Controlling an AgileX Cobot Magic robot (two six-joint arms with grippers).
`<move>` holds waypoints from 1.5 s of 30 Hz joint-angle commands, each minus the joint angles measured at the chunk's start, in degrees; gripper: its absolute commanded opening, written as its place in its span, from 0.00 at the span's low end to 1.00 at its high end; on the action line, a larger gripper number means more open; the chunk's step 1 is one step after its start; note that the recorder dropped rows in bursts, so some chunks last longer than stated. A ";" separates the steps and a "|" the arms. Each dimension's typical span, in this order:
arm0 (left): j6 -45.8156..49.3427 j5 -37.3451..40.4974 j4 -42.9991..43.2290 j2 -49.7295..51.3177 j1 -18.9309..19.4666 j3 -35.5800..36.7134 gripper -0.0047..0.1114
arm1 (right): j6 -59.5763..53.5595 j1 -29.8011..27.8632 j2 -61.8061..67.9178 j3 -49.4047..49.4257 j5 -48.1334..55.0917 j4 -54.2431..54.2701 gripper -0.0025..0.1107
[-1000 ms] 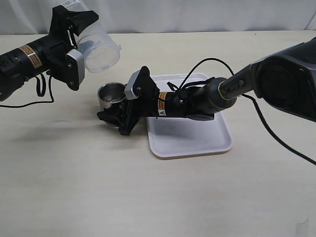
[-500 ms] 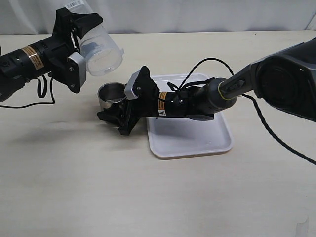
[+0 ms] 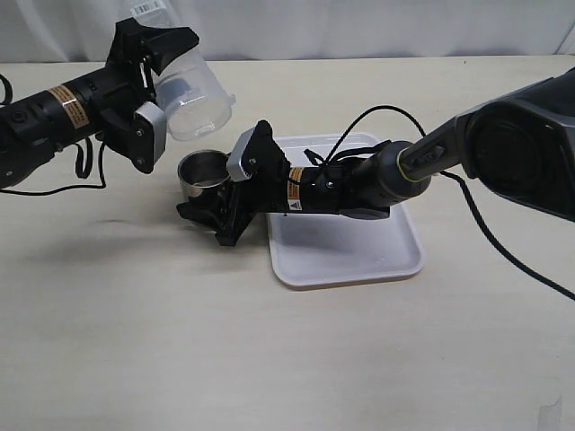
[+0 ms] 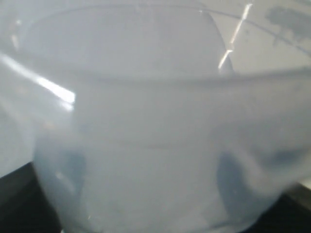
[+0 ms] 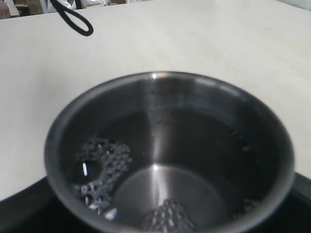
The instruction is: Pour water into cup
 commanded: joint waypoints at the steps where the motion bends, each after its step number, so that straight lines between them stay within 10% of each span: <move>1: 4.09 -1.52 -4.49 -0.69 -0.11 -0.48 0.04 | 0.43 -0.01 0.07 -0.10 0.73 -0.76 0.06; 23: 0.60 -1.52 -4.19 -0.69 -0.11 -0.37 0.04 | 0.43 -0.01 0.07 -0.10 0.73 -0.76 0.06; 36: -47.34 1.69 -4.41 -0.69 -0.11 -0.37 0.04 | 0.43 -0.01 0.07 -0.10 0.73 -0.76 0.06; 39: -68.99 4.22 -11.63 -0.69 -0.11 -0.48 0.04 | 0.43 -0.01 0.07 -0.10 0.73 -0.76 0.06; 45: -81.10 16.87 -31.25 -0.69 0.46 -1.89 0.04 | 0.43 -0.01 0.07 -0.10 0.73 -0.76 0.06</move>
